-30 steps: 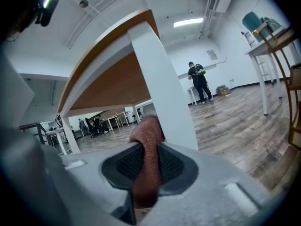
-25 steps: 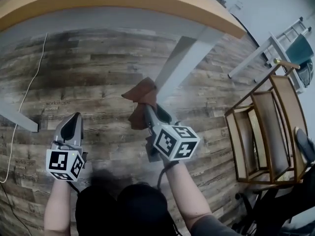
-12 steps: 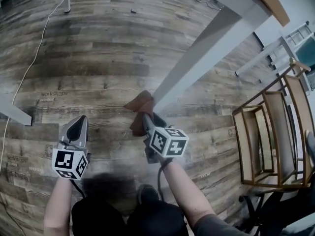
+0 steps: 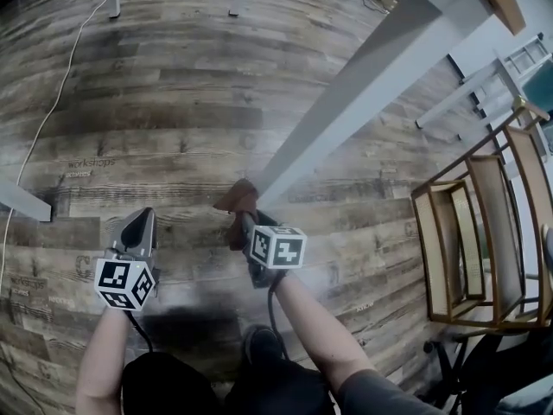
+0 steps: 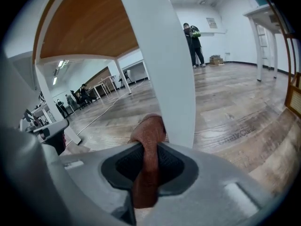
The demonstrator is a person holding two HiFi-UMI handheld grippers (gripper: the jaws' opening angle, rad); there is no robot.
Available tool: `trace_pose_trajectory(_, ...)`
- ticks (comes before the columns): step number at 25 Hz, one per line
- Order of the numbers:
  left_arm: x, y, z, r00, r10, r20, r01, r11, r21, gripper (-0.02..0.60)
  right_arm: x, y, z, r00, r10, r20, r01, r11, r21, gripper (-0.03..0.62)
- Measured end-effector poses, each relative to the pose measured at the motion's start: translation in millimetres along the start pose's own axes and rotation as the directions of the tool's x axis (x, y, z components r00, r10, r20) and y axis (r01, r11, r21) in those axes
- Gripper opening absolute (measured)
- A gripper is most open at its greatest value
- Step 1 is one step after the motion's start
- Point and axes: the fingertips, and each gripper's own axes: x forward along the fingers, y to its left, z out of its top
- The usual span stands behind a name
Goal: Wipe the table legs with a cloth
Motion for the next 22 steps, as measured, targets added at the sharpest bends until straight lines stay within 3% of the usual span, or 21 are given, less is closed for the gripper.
trace_pose_trajectory(6,4.7,-7.8,-1.8,0.999,-0.026,-0.024,0.026,0.999,0.021,0.018,8.3,-1.2,-17.5,0.999,0.004,-0.054,-0.002,1.0,0.029,0.064)
trace_pose_trajectory(11,9.1,-12.9,32.9,0.999,-0.032,0.028,0.03,0.998,0.058,0.018,-34.9,31.7,15.0,0.991,0.131,0.03,-0.13,0.991,-0.044,0.064)
trace_pose_trajectory(16,8.7,-0.9,94.5,0.997,0.022,0.08,-0.029,0.996,0.087,0.018,-106.1,77.2,60.6,0.957,0.261,0.128,-0.245,0.961,-0.126,0.064)
trace_pose_trajectory(19,2.5,-15.9,147.8,0.991,-0.004,0.13,-0.011,0.994,0.111,0.018,-152.1,86.7,107.4,0.93,0.276,0.242,-0.237,0.955,-0.179,0.064)
trace_pose_trajectory(22,-8.2,-45.4,198.5,0.983,-0.067,0.17,0.04,0.986,0.159,0.018,-203.6,91.7,159.8,0.885,0.263,0.384,-0.188,0.957,-0.222,0.064)
